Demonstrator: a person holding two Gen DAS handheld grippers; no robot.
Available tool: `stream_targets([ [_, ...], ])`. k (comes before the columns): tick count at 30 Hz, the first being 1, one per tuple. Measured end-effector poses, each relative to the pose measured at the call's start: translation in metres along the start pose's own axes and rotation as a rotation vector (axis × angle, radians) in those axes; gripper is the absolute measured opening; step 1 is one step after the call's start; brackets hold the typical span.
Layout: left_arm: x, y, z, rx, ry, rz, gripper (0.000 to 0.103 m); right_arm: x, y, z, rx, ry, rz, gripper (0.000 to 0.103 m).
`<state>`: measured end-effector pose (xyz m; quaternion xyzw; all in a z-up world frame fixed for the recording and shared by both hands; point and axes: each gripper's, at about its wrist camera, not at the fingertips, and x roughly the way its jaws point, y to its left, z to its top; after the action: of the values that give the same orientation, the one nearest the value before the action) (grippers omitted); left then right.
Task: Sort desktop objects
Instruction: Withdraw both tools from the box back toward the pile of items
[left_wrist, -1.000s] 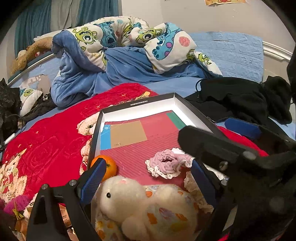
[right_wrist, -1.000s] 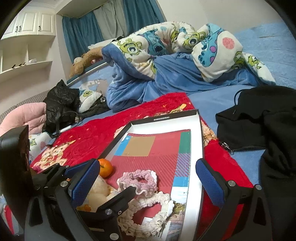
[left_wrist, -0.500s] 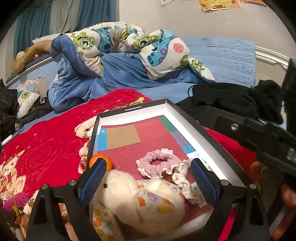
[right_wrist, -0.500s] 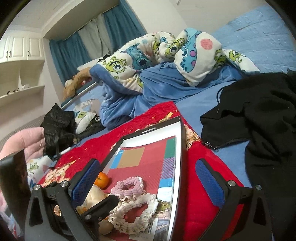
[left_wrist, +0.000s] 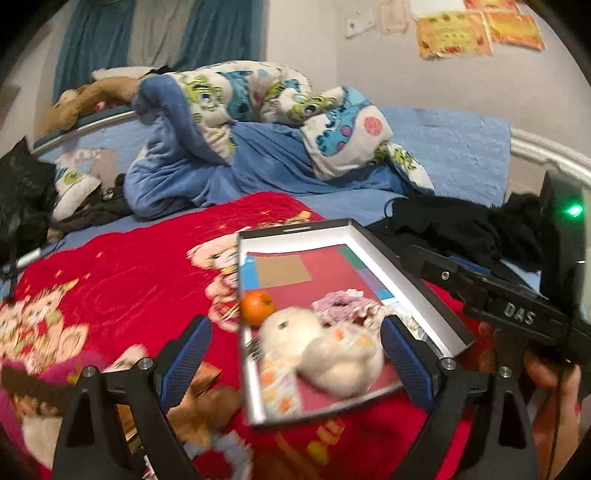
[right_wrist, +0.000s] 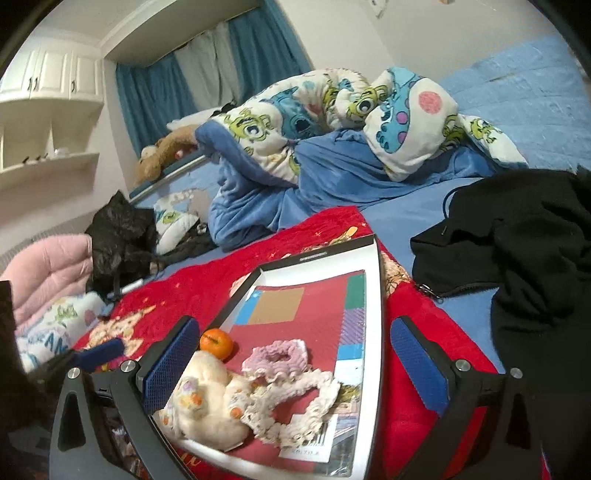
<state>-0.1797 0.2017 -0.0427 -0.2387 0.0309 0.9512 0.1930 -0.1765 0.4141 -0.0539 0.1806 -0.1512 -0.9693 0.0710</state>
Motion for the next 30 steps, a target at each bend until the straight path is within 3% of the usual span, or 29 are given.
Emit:
stream_targets([
  [9, -0.070, 0.063, -0.026, -0.047, -0.012, 0.078, 0.093, -0.010, 0.029, -0.007, -0.024, 0.019, 0.024, 0.103],
  [18, -0.135, 0.128, -0.065, -0.115, -0.013, 0.188, 0.093, -0.008, 0.081, -0.028, -0.113, 0.067, 0.067, 0.103],
  [30, -0.171, 0.158, -0.099, -0.163, 0.000, 0.236, 0.093, -0.010, 0.167, -0.062, -0.231, 0.123, 0.174, 0.103],
])
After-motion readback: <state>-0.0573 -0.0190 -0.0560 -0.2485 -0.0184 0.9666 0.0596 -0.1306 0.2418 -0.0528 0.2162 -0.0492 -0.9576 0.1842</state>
